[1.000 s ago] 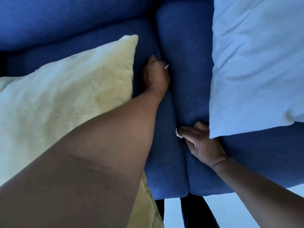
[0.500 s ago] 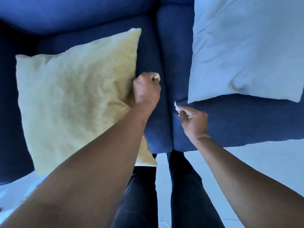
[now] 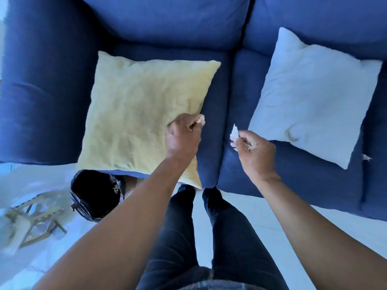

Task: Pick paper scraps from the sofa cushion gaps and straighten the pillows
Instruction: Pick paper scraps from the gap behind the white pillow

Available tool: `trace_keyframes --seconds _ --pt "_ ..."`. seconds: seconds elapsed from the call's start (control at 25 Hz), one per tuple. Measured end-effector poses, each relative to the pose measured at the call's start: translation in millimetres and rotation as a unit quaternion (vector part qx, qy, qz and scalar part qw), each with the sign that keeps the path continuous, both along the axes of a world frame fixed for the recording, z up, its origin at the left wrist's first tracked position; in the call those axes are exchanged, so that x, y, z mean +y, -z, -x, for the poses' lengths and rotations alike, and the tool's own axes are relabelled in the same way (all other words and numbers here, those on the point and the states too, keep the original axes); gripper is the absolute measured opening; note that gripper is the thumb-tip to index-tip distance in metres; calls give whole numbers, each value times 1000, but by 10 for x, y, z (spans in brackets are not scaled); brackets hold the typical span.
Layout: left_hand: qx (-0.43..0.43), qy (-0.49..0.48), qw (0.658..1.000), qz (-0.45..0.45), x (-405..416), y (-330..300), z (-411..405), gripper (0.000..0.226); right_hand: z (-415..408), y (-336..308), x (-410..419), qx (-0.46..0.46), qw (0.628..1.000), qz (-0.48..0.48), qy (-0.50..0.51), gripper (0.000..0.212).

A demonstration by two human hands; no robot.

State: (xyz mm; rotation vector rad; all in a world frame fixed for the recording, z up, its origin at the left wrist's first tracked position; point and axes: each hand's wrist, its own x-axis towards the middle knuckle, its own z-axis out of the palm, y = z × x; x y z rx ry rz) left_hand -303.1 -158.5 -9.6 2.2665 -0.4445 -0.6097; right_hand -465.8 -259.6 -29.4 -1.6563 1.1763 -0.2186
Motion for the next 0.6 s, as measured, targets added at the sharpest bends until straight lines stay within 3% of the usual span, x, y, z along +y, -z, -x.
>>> trace_keyframes --seconds 0.08,0.28,0.36,0.6 --pt "-8 -36 999 18 270 -142 28 9 -126 -176 62 -6 1000 7 -29 34" --pt "10 -147 989 24 1029 -417 46 9 -482 -516 475 -51 993 38 -101 8" --pt "8 -180 983 24 1420 -469 50 10 -608 -605 753 -56 985 53 -154 20" --pt "-52 -233 971 -29 2690 -482 127 10 -859 -688 1767 -12 961 37 -272 26"
